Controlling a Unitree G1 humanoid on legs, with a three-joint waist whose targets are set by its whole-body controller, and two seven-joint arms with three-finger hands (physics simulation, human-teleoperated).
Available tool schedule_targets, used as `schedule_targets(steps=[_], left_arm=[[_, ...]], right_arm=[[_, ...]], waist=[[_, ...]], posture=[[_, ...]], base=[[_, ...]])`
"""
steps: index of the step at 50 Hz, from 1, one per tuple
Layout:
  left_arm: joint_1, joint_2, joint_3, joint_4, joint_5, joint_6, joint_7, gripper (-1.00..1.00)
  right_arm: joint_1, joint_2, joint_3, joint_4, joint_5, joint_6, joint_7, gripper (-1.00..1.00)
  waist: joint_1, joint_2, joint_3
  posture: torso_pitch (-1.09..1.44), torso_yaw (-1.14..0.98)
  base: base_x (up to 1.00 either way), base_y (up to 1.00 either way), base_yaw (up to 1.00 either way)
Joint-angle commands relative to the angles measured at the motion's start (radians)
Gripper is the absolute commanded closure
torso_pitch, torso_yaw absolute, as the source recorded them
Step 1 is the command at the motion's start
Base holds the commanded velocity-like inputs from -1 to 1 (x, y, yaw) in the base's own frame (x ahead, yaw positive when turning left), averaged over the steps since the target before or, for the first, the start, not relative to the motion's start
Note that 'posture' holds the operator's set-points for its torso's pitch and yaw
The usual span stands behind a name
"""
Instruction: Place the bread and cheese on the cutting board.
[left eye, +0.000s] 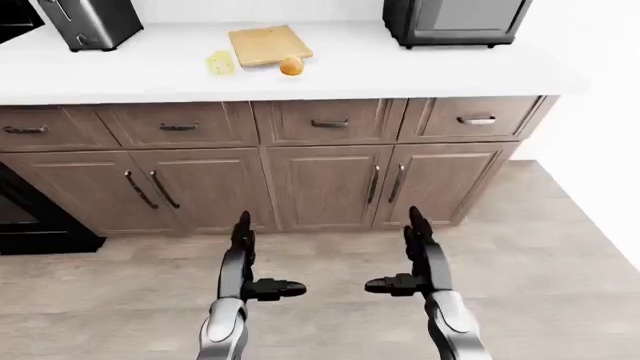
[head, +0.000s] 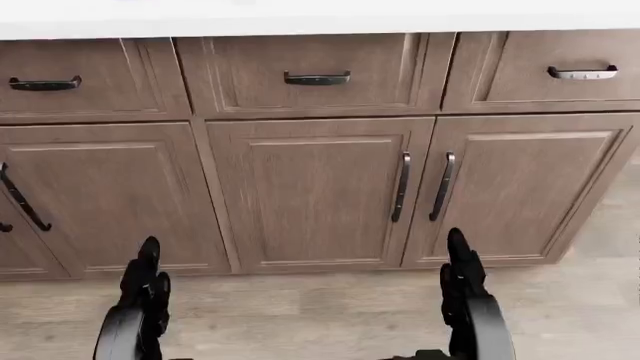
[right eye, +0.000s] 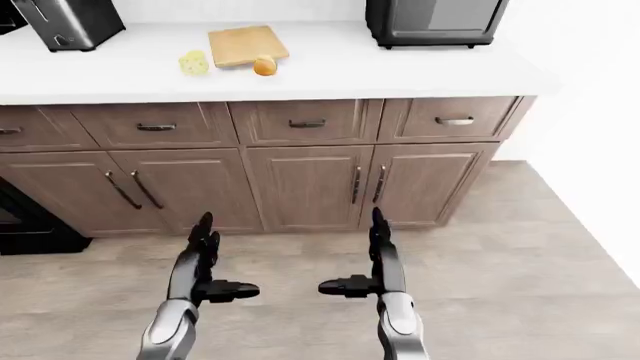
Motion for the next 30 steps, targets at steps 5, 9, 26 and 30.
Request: schedule_targets(steps=[5, 9, 26, 30], left_arm=[[-0.025, 0.001, -0.005, -0.073, -0.012, -0.048, -0.012, -1.0], [-0.029, 0.001, -0.006, -0.06, -0.009, -0.053, -0.013, -1.0], [-0.119, 0.034, 0.077, -0.533, -0.077, 0.317, 0.002, -1.0], [-0.313, 0.097, 0.12, -0.66, -0.118, 0.543, 0.039, -1.0]], right_arm=[[-0.031, -0.007, 0.001, -0.073, -0.014, -0.089, 0.004, -1.0], [-0.031, -0.006, 0.002, -0.078, -0.022, -0.088, 0.001, -1.0], [-0.084, -0.011, -0.046, -0.525, -0.028, 0.268, -0.048, -1.0], [-0.262, -0.091, -0.069, -0.764, -0.043, 0.603, -0.019, -1.0]], waist=[[0.006, -0.006, -0.017], [0.007, -0.008, -0.073], [0.01, -0.005, -0.091], [0.013, -0.003, -0.094]], posture=[[0.0, 0.0], [0.0, 0.0], [0.0, 0.0], [0.0, 0.0]], base=[[0.0, 0.0, 0.0], [0.0, 0.0, 0.0], [0.0, 0.0, 0.0], [0.0, 0.0, 0.0]])
